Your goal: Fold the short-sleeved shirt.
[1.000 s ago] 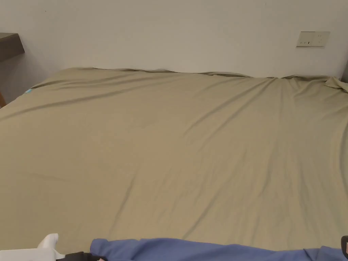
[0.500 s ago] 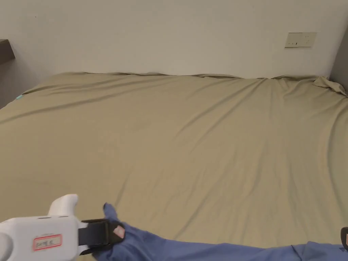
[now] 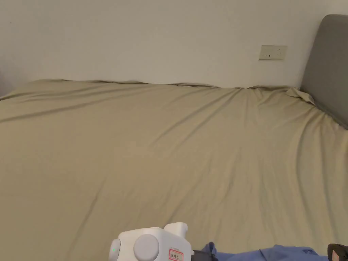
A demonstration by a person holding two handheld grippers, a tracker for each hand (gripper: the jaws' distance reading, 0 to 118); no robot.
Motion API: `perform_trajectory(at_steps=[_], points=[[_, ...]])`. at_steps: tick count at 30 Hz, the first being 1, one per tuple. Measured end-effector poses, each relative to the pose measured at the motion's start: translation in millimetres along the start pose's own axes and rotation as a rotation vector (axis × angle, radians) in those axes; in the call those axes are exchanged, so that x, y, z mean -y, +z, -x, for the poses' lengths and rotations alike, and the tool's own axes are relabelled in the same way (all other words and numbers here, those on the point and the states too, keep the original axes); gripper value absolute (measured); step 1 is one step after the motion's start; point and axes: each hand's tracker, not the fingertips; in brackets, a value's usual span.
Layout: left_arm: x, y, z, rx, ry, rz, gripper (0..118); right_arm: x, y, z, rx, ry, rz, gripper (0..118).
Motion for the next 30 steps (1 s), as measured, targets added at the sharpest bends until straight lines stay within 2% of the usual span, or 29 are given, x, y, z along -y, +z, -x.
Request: perform_trajectory(at_steps=[2, 4, 7, 9, 10, 11, 12, 14, 18, 21, 24, 26, 30], points=[[-0.1, 10.0, 10.9, 0.074, 0.125, -0.043, 100, 3.0, 1.0, -3.2, 0.006, -0.01, 0.011, 4], [-3.0, 36.1, 18.0, 0.163, 0.177, -0.109, 100, 6.5, 0.9, -5.3, 0.009, -0.017, 0.019, 4], [-1.7, 82.5, 36.3, 0.317, 0.179, -0.272, 96, 9.5, -1.9, -6.9, 0.007, -0.024, 0.034, 4], [-2.9, 91.2, 51.6, 0.278, 0.126, -0.354, 85, 12.1, -4.2, -9.4, 0.0, -0.027, 0.035, 4], [-2.4, 89.9, 55.0, 0.202, 0.114, -0.344, 85, 12.6, -4.2, -9.3, -0.004, -0.028, 0.035, 4], [-2.3, 85.2, 61.3, 0.164, 0.102, -0.32, 58, 12.7, -3.6, -8.6, -0.009, -0.027, 0.034, 4], [-1.0, 77.4, 65.3, 0.158, 0.106, -0.305, 0, 12.7, -2.9, -7.9, -0.014, -0.023, 0.033, 4], [5.5, 56.1, 71.4, 0.234, 0.121, -0.235, 0, 12.1, 0.3, -6.4, -0.015, -0.014, 0.025, 4], [25.3, 7.4, 58.9, 0.226, 0.101, -0.141, 0, 10.4, 7.8, -5.1, -0.014, -0.011, 0.007, 4], [38.7, -33.7, 47.6, 0.317, 0.118, -0.074, 0, 9.8, 10.1, -5.7, -0.008, -0.004, 0.007, 4], [50.4, -61.0, 34.1, 0.29, 0.116, -0.075, 0, 11.3, 11.8, -6.2, 0.001, 0.002, 0.012, 4], [56.8, -60.9, 31.2, 0.319, 0.144, -0.146, 0, 12.8, 12.3, -5.5, 0.0, 0.001, 0.018, 4], [51.6, -44.9, 32.2, 0.304, 0.154, -0.12, 0, 15.9, 6.7, -4.4, -0.002, 0.005, 0.035, 4]])
